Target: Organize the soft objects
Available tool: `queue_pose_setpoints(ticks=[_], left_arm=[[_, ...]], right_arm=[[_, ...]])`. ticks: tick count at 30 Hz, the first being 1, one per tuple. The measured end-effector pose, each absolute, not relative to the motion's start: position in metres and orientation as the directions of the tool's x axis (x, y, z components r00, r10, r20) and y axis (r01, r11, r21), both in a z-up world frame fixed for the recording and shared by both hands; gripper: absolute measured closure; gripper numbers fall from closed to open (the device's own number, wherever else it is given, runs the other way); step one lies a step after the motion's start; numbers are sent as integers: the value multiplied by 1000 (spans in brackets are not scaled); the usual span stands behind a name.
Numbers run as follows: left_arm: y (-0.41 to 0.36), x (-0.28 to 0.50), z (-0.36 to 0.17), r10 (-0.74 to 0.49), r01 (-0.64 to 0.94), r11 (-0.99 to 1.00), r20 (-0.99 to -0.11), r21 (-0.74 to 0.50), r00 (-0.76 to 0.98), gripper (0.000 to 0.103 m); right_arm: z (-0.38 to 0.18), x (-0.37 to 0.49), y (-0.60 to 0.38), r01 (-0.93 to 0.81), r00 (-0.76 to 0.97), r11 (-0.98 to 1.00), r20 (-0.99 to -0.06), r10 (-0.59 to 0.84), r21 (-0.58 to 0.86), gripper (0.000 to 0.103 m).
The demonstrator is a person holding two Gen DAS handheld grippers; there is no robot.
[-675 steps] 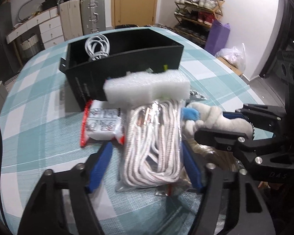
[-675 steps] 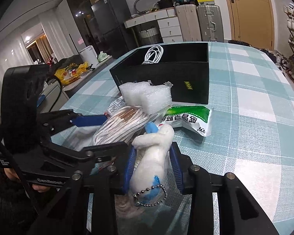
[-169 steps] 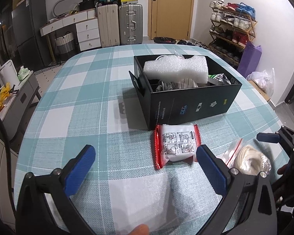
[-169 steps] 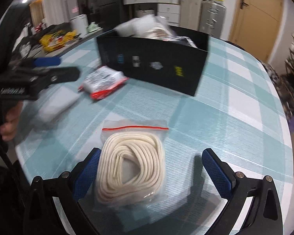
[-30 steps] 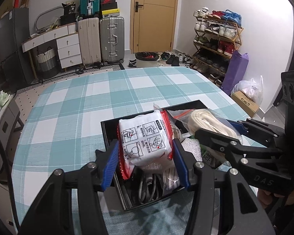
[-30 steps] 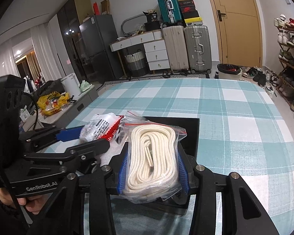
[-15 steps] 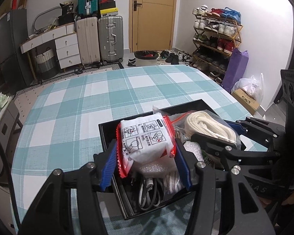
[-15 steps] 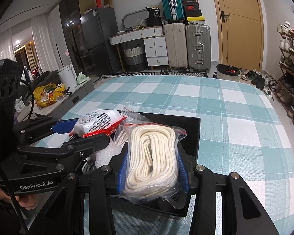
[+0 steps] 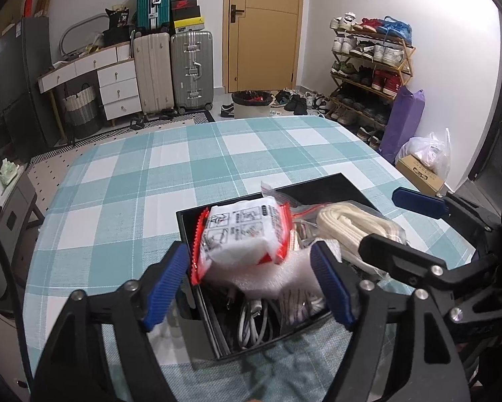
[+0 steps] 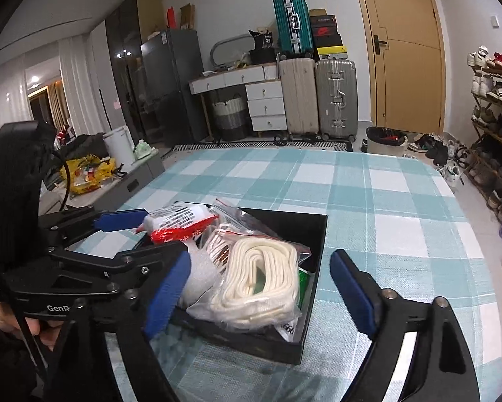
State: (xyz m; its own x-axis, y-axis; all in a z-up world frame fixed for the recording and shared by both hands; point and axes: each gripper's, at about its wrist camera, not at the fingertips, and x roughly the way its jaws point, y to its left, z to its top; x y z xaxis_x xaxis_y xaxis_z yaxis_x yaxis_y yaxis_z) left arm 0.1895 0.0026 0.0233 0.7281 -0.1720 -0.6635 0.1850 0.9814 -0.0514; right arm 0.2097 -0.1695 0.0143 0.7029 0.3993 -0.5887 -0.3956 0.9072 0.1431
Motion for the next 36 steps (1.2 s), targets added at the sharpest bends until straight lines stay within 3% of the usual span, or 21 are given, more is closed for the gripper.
queue_pose_setpoints(ticks=[5,7,36], left_arm=[[7,179,32,-162,169,984,-647,-52,746,2],[10,174,35,-161,163,985,-636,-56,755,0],[34,113,9,-37,12,999,-538,-49,842,0]], right_arm=[[18,201,-177,-382,715,912,-577,394,149,3],[20,197,-179,-385,716,910,-573,399,154,2],[10,135,-182,-425,774,899,-475,419,101,1]])
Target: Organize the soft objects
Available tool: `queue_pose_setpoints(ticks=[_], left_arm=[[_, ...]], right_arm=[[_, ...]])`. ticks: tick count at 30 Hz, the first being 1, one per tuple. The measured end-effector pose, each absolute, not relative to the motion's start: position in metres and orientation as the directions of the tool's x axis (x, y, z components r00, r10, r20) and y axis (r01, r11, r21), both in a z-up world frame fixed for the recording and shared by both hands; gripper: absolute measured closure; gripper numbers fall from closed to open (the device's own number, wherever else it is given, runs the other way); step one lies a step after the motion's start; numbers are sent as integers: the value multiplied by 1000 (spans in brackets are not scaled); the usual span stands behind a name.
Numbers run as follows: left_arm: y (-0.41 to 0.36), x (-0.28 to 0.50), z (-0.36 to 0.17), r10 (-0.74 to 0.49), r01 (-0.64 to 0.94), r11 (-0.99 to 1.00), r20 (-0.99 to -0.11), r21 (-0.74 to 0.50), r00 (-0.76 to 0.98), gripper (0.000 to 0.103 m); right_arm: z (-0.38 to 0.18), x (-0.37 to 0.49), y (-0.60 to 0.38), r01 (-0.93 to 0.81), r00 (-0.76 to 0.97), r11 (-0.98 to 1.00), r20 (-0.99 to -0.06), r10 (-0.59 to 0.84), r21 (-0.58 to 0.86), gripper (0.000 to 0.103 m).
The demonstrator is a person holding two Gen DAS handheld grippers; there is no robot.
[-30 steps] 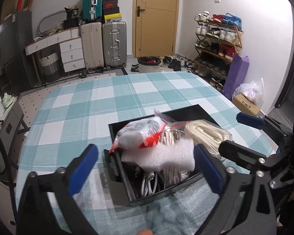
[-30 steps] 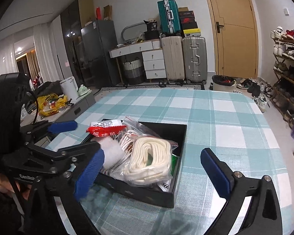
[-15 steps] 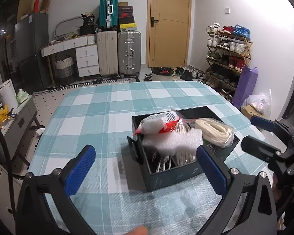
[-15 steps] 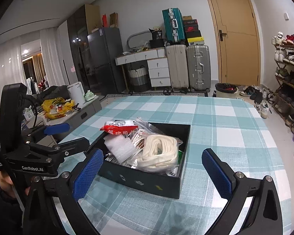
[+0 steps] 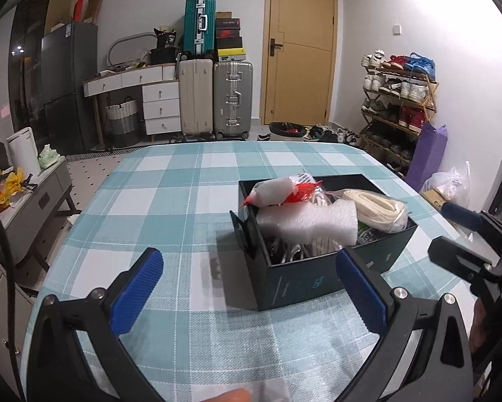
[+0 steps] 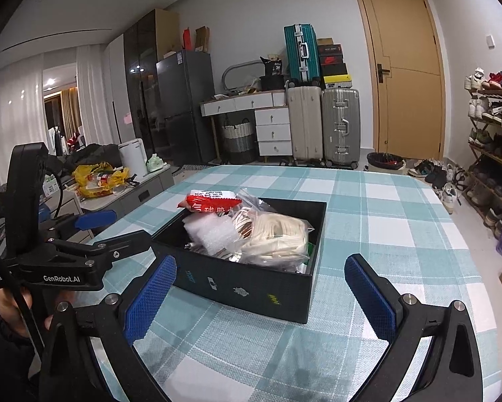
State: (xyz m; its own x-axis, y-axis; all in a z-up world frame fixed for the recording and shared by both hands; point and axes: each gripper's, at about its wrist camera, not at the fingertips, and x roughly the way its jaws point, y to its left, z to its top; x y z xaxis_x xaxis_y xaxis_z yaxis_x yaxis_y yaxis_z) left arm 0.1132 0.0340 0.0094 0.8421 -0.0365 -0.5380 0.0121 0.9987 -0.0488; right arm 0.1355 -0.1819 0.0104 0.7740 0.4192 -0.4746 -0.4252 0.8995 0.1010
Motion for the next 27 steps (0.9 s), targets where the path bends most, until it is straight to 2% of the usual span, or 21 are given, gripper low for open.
queue_pose_setpoints(ticks=[27], left_arm=[[32,113,-3,-18,-5,999,-501,-45,865,0]], right_arm=[[1,137,-185,-403,795,912,-462,393,84,1]])
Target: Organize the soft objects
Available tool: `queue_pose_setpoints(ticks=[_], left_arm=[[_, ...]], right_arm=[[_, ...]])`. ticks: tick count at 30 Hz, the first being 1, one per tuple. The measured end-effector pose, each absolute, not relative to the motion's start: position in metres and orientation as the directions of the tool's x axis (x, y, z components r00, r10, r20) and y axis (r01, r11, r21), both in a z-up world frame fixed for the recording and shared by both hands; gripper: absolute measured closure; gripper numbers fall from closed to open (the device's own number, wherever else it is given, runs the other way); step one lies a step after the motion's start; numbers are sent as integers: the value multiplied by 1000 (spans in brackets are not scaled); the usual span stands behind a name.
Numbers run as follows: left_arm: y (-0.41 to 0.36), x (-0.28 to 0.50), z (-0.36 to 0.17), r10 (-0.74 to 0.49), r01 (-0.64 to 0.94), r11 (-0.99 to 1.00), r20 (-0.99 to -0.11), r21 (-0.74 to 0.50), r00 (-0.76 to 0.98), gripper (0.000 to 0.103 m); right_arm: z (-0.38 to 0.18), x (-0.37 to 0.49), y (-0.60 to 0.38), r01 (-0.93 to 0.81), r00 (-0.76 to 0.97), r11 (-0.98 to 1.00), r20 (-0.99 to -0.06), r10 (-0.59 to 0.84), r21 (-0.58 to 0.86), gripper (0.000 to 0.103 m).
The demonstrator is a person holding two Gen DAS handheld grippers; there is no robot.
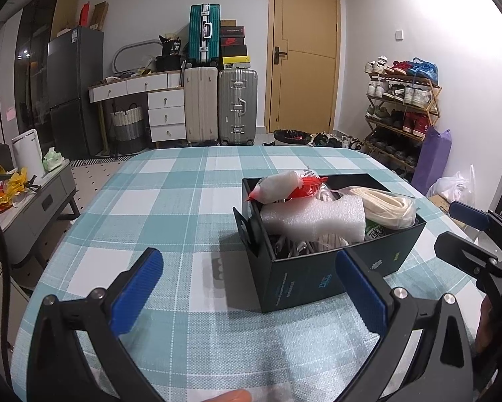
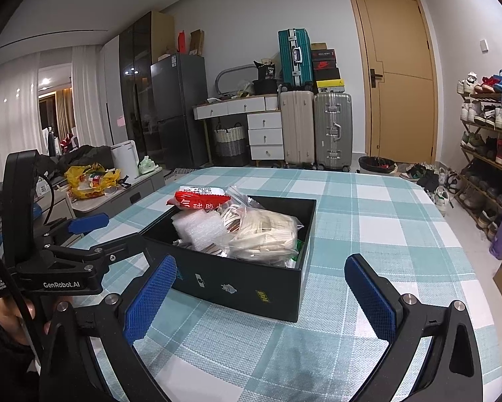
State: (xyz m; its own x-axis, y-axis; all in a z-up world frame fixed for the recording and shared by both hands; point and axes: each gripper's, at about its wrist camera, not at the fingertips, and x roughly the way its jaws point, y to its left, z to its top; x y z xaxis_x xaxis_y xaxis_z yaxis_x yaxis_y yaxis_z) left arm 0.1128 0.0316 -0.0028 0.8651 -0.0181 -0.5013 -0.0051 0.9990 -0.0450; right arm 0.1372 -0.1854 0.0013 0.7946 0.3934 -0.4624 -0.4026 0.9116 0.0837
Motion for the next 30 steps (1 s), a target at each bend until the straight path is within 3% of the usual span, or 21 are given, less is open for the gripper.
queue_pose_setpoints(ticks=[30], left_arm=[[34,114,-4,-20,-10,998,-507,-57,862,0]], right_arm=[[3,136,-190,-384,802,918,-456,386,100,1]])
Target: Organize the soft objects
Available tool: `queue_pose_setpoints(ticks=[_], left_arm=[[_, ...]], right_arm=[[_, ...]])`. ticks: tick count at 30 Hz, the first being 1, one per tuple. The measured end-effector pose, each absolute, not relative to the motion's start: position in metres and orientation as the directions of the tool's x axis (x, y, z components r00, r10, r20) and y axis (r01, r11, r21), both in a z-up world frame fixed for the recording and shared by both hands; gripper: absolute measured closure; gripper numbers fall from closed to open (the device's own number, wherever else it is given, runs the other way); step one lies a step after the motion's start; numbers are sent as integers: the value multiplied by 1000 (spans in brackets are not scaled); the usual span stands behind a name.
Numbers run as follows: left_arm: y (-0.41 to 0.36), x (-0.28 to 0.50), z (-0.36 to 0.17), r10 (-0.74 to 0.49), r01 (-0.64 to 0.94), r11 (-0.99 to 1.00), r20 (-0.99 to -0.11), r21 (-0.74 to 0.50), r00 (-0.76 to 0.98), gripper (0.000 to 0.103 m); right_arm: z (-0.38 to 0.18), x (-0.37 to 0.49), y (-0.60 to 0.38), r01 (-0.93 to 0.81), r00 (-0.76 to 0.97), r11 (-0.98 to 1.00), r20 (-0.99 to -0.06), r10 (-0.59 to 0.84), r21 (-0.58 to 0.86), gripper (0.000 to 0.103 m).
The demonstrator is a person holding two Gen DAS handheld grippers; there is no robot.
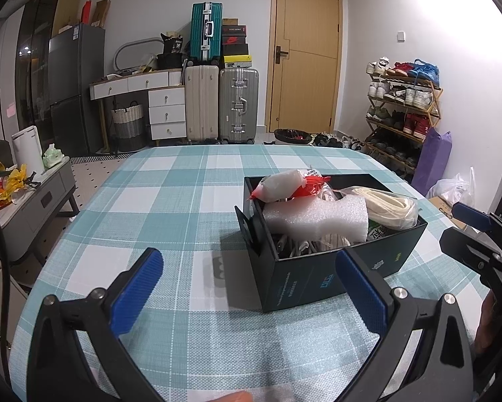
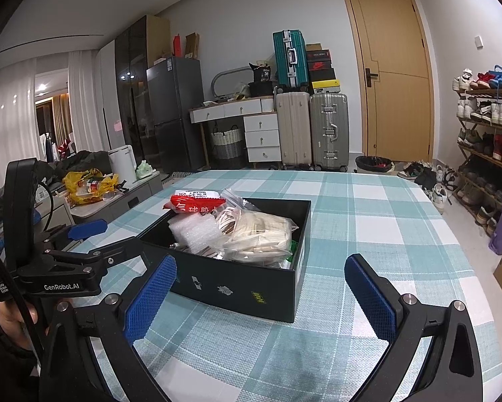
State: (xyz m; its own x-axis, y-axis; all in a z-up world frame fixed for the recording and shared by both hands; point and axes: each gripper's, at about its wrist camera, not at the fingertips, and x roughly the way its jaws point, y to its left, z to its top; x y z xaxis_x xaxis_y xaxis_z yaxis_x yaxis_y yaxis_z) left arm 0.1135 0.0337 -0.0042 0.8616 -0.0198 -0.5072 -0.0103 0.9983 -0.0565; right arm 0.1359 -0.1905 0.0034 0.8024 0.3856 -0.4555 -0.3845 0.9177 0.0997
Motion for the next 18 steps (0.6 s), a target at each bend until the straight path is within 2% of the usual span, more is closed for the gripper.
queue_pose_setpoints(ticks=[18], left_arm=[[34,113,-4,-18,-10,998,-506,-54,862,0]], right_arm=[[3,138,-192,-387,801,916,-454,389,103,1]])
